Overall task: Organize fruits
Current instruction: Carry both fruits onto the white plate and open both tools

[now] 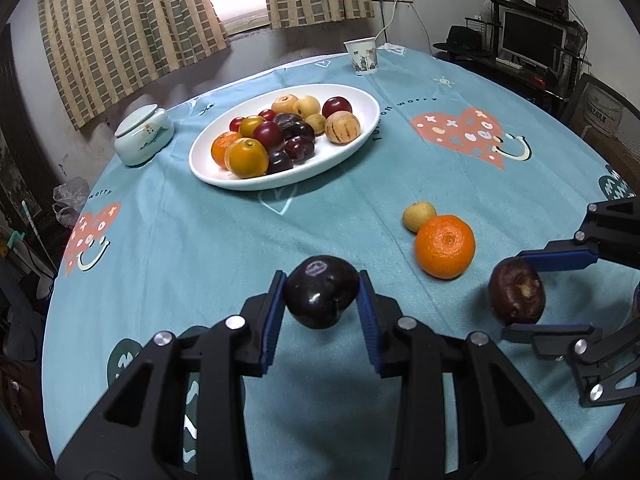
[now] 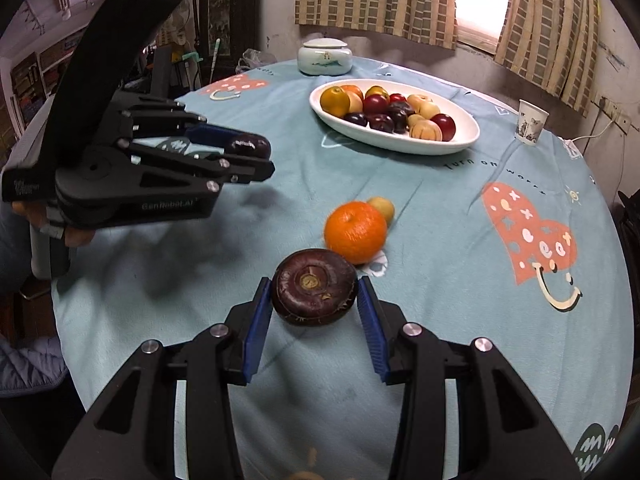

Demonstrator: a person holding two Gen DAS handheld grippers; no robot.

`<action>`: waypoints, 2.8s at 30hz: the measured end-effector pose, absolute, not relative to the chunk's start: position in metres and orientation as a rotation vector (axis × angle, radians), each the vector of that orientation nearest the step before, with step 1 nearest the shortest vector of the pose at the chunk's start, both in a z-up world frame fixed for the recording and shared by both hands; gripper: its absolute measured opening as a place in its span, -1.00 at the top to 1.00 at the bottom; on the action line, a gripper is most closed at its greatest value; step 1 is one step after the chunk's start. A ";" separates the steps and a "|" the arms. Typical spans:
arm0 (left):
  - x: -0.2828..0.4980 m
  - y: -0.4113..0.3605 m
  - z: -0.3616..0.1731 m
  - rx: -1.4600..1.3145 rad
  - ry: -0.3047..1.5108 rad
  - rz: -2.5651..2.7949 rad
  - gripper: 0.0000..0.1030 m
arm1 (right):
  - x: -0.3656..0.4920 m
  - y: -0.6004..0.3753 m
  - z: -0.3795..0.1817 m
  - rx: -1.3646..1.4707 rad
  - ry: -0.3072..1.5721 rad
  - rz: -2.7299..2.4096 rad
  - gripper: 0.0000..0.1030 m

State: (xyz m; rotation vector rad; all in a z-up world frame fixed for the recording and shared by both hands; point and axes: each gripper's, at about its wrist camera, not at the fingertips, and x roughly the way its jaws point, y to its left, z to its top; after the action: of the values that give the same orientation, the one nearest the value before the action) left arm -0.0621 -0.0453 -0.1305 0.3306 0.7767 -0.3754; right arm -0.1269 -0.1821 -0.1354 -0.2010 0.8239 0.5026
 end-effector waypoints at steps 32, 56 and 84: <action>-0.083 -0.036 -0.114 0.300 0.750 -0.335 0.31 | -0.137 -0.162 -0.118 -0.158 0.777 0.486 0.15; -0.084 -0.036 -0.106 0.316 0.727 -0.345 0.30 | -0.139 -0.158 -0.120 -0.156 0.786 0.521 0.15; 0.140 -0.062 -0.100 0.287 0.750 -0.253 0.29 | 0.125 -0.186 -0.086 -0.019 0.738 0.270 0.15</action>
State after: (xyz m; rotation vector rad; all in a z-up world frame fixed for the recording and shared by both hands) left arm 0.1402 -0.0621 -0.1003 0.2866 0.7500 -0.2532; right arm 0.1254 -0.1857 -0.0857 -0.0190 0.7385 0.2699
